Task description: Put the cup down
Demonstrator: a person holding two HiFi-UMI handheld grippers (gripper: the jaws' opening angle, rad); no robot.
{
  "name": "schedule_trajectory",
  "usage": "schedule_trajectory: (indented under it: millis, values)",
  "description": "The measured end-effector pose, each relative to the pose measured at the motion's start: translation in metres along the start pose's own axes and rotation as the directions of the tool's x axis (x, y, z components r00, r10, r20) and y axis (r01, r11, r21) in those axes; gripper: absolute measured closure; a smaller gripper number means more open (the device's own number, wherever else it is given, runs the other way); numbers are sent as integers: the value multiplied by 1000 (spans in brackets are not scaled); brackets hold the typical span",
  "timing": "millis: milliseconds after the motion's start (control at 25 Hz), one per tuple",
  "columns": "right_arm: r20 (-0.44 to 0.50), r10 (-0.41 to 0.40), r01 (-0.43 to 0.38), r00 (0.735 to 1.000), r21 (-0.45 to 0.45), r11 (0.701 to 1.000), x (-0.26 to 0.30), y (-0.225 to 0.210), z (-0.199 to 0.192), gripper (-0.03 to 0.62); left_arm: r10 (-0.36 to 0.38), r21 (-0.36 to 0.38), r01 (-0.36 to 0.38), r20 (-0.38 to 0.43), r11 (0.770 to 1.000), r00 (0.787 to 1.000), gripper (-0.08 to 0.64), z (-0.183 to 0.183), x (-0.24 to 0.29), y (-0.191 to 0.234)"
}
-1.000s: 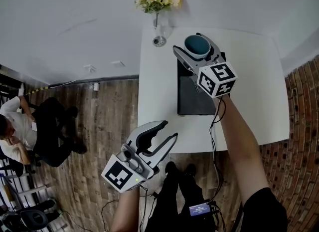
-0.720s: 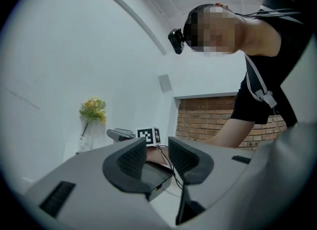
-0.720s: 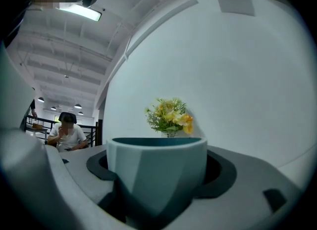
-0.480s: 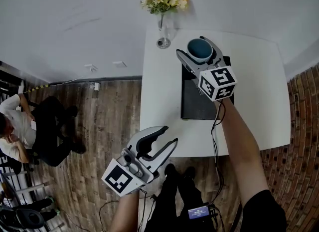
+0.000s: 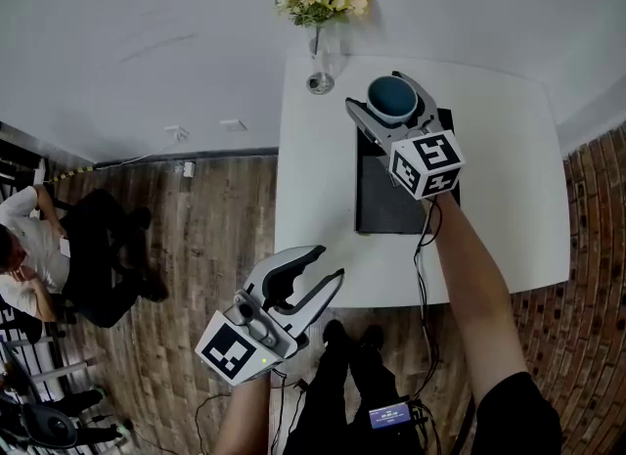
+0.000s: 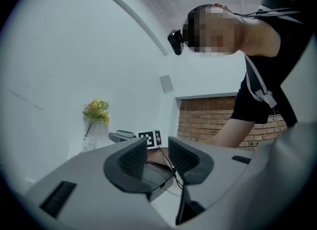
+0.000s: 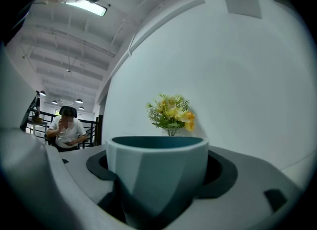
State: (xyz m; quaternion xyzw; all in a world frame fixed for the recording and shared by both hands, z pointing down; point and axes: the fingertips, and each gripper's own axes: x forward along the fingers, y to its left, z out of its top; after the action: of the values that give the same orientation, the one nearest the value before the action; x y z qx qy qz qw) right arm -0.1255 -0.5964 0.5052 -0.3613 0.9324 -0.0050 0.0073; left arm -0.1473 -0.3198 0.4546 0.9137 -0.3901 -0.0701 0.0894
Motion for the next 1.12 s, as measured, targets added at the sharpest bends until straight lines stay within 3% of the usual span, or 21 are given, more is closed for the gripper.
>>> schedule_trajectory:
  millis: [680, 960, 1120]
  values:
    - [-18, -1, 0, 1000, -46, 999, -10, 7, -4, 165, -11, 6, 11, 0, 1000, 1000, 428, 2, 9, -7]
    - [-21, -6, 5, 1000, -47, 999, -11, 6, -4, 70, -19, 13, 19, -6, 1000, 1000, 428, 1, 13, -9]
    - [-23, 4, -5, 1000, -47, 999, -13, 9, -2, 58, -4, 9, 5, -5, 1000, 1000, 427, 2, 18, -8]
